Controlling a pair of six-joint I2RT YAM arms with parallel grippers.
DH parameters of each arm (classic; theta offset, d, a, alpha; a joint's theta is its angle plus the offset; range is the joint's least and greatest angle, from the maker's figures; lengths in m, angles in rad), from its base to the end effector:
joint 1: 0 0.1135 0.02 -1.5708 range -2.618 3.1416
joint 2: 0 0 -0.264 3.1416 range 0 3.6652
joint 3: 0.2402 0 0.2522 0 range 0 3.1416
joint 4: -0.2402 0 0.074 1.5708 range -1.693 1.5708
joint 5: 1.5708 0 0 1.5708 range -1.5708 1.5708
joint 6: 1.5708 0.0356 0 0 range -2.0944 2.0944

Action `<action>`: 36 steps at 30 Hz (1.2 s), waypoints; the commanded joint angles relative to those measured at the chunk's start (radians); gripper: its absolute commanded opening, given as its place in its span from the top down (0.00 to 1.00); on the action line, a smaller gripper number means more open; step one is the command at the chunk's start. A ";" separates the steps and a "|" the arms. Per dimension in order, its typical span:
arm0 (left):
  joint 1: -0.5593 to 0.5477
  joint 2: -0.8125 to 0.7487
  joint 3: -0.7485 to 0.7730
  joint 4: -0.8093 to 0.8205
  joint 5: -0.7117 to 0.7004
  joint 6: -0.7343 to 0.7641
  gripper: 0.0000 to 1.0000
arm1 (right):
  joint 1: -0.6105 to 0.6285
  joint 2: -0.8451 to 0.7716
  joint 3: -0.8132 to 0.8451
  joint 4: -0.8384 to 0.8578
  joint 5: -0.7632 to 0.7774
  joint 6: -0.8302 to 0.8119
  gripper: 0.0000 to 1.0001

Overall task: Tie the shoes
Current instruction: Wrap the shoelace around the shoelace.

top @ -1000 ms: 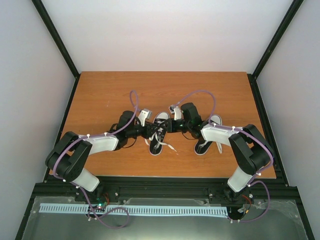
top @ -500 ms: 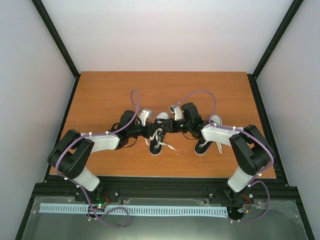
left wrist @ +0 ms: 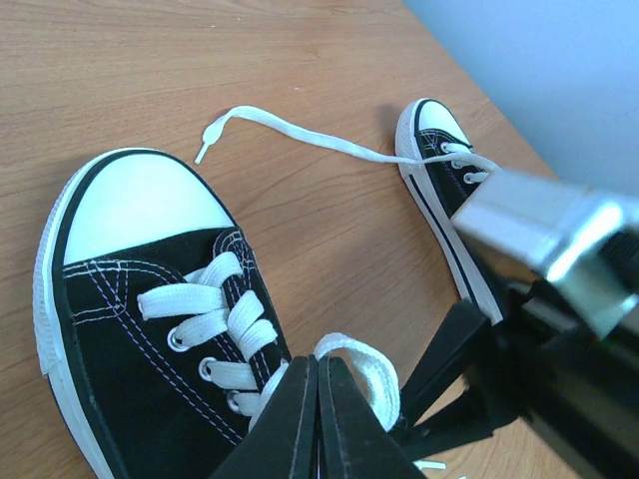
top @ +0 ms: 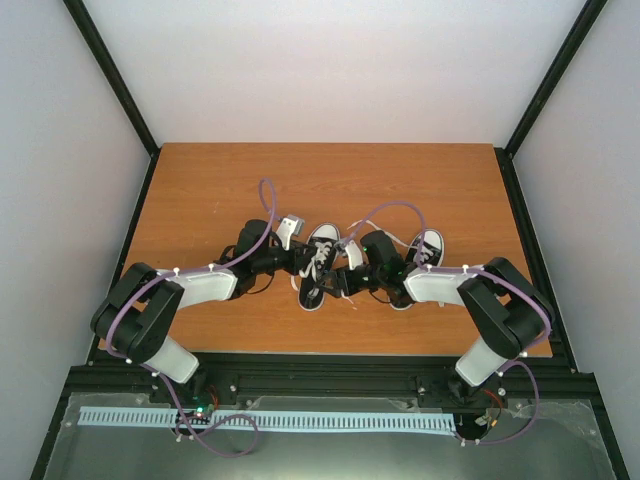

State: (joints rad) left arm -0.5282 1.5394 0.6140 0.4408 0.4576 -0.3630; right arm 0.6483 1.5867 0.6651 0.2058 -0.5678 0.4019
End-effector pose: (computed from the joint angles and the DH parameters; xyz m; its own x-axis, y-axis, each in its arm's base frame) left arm 0.2518 -0.1651 0.1684 -0.6566 0.0143 -0.7541 0.5955 0.6235 -0.5066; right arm 0.2264 0.1955 0.1504 -0.8071 -0.1976 -0.5564 -0.5616 0.5480 0.6199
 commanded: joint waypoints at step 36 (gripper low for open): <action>-0.005 -0.176 -0.120 -0.031 0.088 -0.038 0.99 | -0.016 -0.006 0.115 -0.193 0.275 0.085 0.97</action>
State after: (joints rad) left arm -0.5285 1.3998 0.5034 0.4324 0.5243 -0.4080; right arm 0.6491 1.5631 0.7265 0.0559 -0.3496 0.4526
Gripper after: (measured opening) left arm 0.011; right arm 0.031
